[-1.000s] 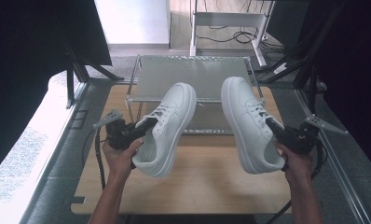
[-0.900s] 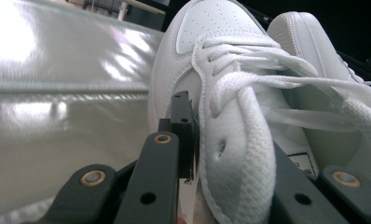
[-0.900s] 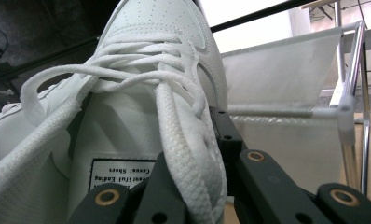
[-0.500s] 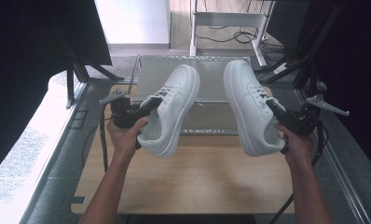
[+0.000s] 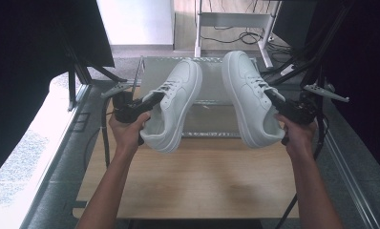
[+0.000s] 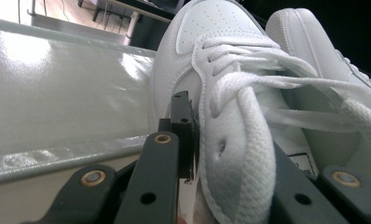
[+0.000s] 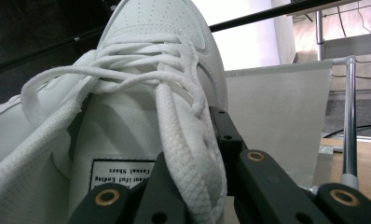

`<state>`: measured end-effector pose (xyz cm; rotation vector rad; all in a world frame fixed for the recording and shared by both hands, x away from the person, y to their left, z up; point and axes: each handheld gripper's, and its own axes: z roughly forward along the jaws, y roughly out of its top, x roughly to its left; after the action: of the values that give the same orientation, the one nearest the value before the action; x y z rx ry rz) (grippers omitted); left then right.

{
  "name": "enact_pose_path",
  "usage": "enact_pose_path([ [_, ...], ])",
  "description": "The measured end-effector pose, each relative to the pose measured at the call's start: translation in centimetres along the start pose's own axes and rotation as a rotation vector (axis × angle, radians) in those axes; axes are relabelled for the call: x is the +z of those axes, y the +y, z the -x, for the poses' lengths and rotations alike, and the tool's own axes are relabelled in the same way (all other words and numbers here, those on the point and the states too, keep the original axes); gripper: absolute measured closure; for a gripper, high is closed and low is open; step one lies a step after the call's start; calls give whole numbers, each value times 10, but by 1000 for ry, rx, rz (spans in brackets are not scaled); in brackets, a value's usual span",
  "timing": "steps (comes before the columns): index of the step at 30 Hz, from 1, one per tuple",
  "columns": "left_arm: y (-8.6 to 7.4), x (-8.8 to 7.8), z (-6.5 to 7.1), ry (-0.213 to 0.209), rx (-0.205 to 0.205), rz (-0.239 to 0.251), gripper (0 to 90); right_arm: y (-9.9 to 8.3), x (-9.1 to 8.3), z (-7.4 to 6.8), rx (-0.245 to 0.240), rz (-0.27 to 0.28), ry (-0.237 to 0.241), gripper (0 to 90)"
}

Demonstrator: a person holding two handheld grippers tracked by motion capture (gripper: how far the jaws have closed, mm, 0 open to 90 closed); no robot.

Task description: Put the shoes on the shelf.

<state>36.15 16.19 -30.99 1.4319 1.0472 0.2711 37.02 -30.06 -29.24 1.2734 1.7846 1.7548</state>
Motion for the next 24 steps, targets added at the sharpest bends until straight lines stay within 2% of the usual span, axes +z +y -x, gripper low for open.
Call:
enact_pose_path([
  [6,7,-2,-1,-4,-5,14,816,6,7,-1,1,-5,-6,860],
  [11,11,-1,0,14,7,14,816,10,10,-2,-3,-9,-17,860],
  [24,29,15,0,20,-7,13,816,25,27,-6,3,-11,-40,860],
])
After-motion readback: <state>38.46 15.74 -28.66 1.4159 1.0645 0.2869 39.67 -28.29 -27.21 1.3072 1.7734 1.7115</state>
